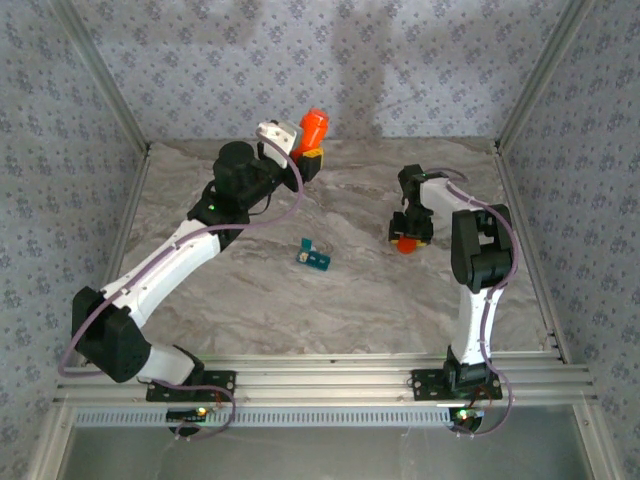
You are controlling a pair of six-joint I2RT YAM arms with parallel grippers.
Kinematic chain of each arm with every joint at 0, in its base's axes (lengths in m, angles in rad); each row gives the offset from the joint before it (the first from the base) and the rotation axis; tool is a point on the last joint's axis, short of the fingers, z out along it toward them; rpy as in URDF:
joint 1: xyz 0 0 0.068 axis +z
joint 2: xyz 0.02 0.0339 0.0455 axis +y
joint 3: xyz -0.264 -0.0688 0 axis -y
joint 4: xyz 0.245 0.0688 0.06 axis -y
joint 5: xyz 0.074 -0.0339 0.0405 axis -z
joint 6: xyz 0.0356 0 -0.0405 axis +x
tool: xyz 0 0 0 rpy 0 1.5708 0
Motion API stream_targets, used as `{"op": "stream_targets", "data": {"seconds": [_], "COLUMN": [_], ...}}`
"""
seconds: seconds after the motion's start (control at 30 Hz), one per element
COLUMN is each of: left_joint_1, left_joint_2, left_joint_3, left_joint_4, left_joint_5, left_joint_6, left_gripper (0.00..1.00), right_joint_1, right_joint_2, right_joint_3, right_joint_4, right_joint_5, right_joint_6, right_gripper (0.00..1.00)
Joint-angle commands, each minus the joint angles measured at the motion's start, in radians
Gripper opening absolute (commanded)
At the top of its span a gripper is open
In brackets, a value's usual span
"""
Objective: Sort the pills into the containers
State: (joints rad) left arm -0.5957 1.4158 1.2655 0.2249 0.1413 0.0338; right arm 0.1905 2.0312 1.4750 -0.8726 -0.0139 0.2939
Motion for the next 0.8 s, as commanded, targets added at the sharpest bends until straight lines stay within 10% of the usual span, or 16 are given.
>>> {"op": "stream_targets", "data": {"seconds": [0.0,0.37,0.77], "left_joint_1": [-0.001,0.0,-0.001], "left_joint_2": [-0.004,-0.001,-0.003], "left_joint_3": [0.007,0.008,-0.006], "left_joint_4": [0.057,0.053,0.044], "left_joint_5": [-0.002,0.002,-0.006], "left_joint_6": [0.0,-0.009,-0.041], "left_gripper": [0.0,0.0,0.0], "right_joint_1": [0.008,0.021,0.025], "right_joint_2": [0.03,0.029,0.008], "right_joint_3": [-0.019,-0.052,-0.065], "right_joint_4": [-0.013,-0.002,0.021], "right_joint_5": [0.013,0.019,-0.013], "right_joint_6": [-0.01,-0.014,-0.015], "right_gripper": [0.6,0.59,0.36]}}
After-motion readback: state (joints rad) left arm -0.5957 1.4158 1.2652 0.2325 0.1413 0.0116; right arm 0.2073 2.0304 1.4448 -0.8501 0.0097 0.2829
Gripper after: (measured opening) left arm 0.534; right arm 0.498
